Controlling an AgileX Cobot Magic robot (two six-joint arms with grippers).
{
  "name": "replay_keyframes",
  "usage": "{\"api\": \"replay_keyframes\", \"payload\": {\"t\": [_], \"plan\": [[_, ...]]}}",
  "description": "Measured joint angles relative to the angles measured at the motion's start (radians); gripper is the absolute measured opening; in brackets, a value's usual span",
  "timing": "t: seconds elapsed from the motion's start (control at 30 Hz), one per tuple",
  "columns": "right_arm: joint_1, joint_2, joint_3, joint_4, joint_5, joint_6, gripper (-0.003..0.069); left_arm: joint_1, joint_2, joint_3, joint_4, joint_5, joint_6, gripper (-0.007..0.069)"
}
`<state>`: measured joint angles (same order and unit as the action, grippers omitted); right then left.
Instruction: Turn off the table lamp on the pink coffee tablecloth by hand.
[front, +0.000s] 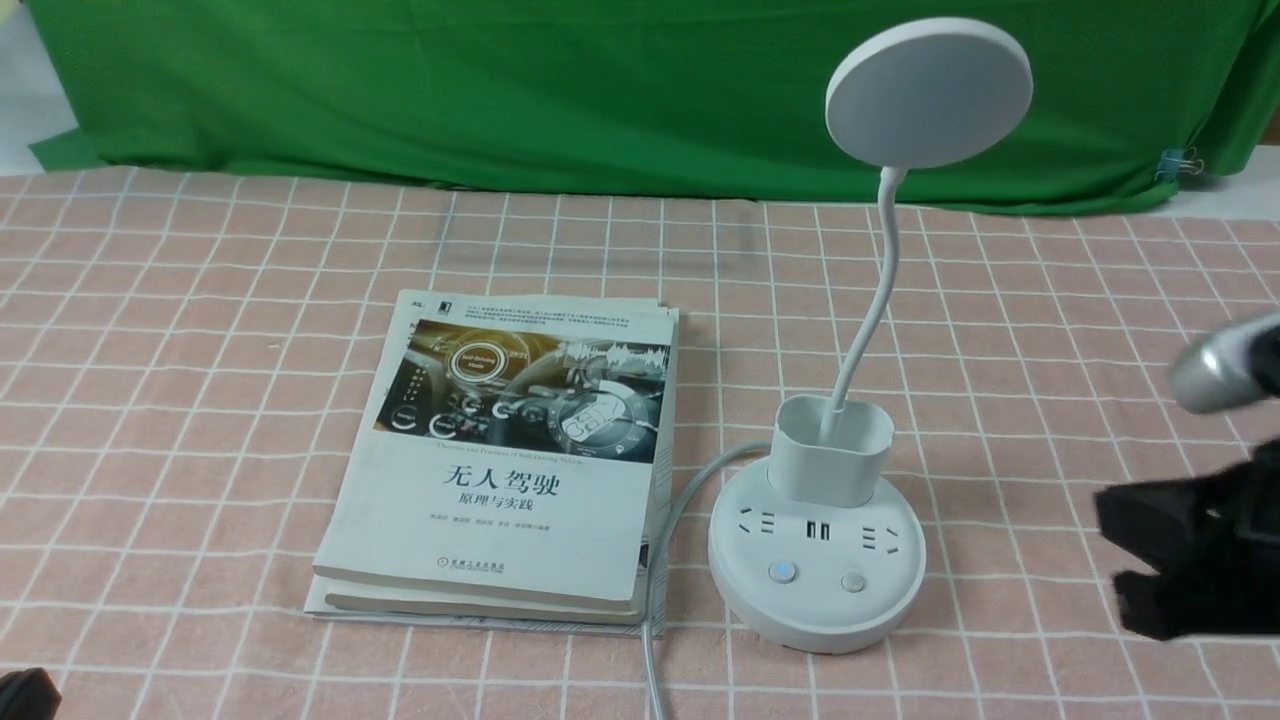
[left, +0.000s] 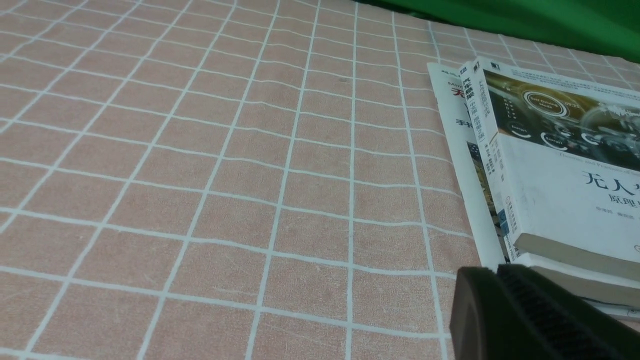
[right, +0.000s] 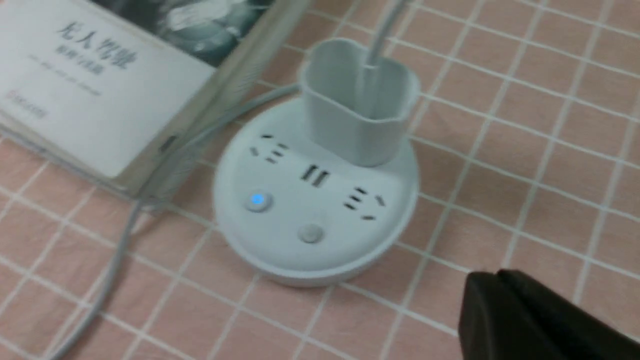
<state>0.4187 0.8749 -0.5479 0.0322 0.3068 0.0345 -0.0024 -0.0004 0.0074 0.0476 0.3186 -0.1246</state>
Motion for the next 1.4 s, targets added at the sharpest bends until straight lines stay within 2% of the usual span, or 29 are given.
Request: {"api": "replay_keyframes", "payload": {"t": [0.07, 0.17, 0.33, 0.43, 0.57, 1.4], "plan": [[-0.114, -0.175, 0.173, -0.008, -0.087, -0.028, 0.0036, 0.000, 0.000, 0.000, 0.000, 0.000, 0.000, 0.0006], [-0.224, -0.381, 0.358, -0.009, -0.168, -0.061, 0.0036, 0.000, 0.000, 0.000, 0.000, 0.000, 0.000, 0.0006], [-0.314, -0.664, 0.529, -0.009, -0.190, -0.076, 0.0036, 0.000, 0.000, 0.000, 0.000, 0.000, 0.000, 0.0006], [-0.326, -0.750, 0.552, -0.009, -0.187, -0.077, 0.0036, 0.000, 0.000, 0.000, 0.000, 0.000, 0.000, 0.0006], [-0.330, -0.861, 0.553, -0.009, -0.088, -0.078, 0.0036, 0.000, 0.000, 0.000, 0.000, 0.000, 0.000, 0.0006], [-0.330, -0.875, 0.553, -0.009, -0.056, -0.079, 0.0065, 0.000, 0.000, 0.000, 0.000, 0.000, 0.000, 0.0006]]}}
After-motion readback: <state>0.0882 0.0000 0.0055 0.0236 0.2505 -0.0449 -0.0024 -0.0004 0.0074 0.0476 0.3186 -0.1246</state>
